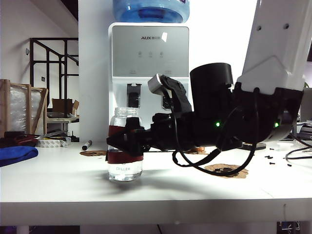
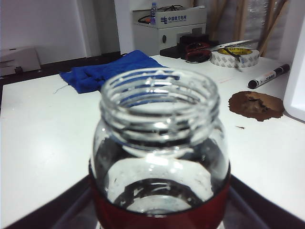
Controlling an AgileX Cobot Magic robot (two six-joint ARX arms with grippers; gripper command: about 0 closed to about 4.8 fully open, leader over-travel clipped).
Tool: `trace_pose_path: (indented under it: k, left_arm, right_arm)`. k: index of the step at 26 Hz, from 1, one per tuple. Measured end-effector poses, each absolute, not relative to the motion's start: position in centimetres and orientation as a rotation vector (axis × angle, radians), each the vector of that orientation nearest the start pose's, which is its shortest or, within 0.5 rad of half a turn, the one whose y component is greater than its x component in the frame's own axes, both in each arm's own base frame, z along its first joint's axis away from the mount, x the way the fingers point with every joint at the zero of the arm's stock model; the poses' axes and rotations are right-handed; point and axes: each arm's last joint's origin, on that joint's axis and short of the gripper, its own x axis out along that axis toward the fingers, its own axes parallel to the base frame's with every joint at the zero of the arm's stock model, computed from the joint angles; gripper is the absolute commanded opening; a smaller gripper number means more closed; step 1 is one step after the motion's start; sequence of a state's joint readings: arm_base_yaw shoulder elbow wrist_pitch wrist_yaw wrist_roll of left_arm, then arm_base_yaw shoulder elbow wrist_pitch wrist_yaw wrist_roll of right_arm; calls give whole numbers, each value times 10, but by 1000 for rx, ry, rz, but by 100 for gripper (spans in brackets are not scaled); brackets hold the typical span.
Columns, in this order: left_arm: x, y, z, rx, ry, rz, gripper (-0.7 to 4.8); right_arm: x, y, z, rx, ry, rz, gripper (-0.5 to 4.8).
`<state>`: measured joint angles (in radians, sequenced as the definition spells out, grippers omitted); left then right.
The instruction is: Pick up the water bottle with two loops of red belts, then reach the front water dispenser and gently press the gray-black baffle horizontally to get a little water.
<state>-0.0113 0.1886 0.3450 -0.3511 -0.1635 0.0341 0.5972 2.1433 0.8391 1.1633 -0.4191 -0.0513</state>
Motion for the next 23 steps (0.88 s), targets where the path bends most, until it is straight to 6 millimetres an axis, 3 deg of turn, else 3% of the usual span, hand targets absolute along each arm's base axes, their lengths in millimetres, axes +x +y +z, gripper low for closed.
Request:
trace_pose_path:
  k: [3, 5, 12, 14, 17, 23]
  left_arm:
    - [86, 4, 211, 41, 84, 159, -4]
    - [85, 4, 205, 52, 65, 160, -4]
    - [89, 4, 181, 107, 101, 160, -4]
    - [92, 4, 166, 114, 144, 158, -4]
    - [95, 4, 153, 118, 181, 156, -4]
    - [95, 4, 152, 116, 165, 153, -4]
  right_arm:
    - [307, 223, 92, -60, 120, 1019, 372]
    - [307, 223, 92, -62, 119, 1018, 413]
    - [306, 223, 91, -58, 131, 1024, 418]
    - [306, 223, 91, -59, 131, 1025, 479]
    - [306, 223, 91, -57, 131, 1025, 479]
    - [303, 222, 91, -55, 147, 1025, 479]
